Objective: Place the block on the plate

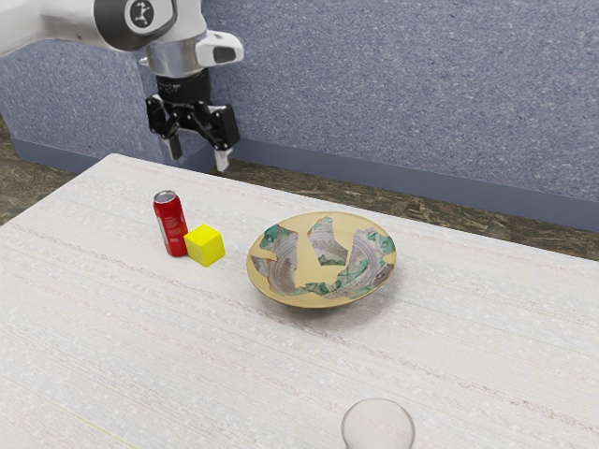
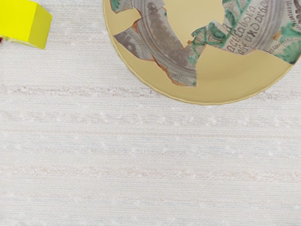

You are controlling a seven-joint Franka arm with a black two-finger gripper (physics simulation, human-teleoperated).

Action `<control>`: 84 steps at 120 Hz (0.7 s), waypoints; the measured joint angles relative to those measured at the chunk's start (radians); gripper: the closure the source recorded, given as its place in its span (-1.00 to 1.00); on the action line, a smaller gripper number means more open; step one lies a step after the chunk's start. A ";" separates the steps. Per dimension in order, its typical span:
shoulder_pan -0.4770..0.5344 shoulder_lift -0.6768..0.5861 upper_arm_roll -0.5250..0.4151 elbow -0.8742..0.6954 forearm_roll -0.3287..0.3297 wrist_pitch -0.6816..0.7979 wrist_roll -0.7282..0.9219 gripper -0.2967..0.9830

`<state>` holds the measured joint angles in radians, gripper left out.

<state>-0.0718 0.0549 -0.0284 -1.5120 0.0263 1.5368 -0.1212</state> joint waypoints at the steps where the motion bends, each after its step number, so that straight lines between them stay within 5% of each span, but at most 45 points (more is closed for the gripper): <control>1: 0.005 0.000 0.000 0.000 0.000 0.000 0.001 -0.53; 26: 0.065 0.015 -0.001 0.000 -0.003 0.008 -0.037 -0.54; 84: 0.039 0.086 0.090 0.019 -0.057 0.037 -0.625 -0.54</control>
<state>-0.0327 0.1410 0.0616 -1.4931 -0.0311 1.5740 -0.7466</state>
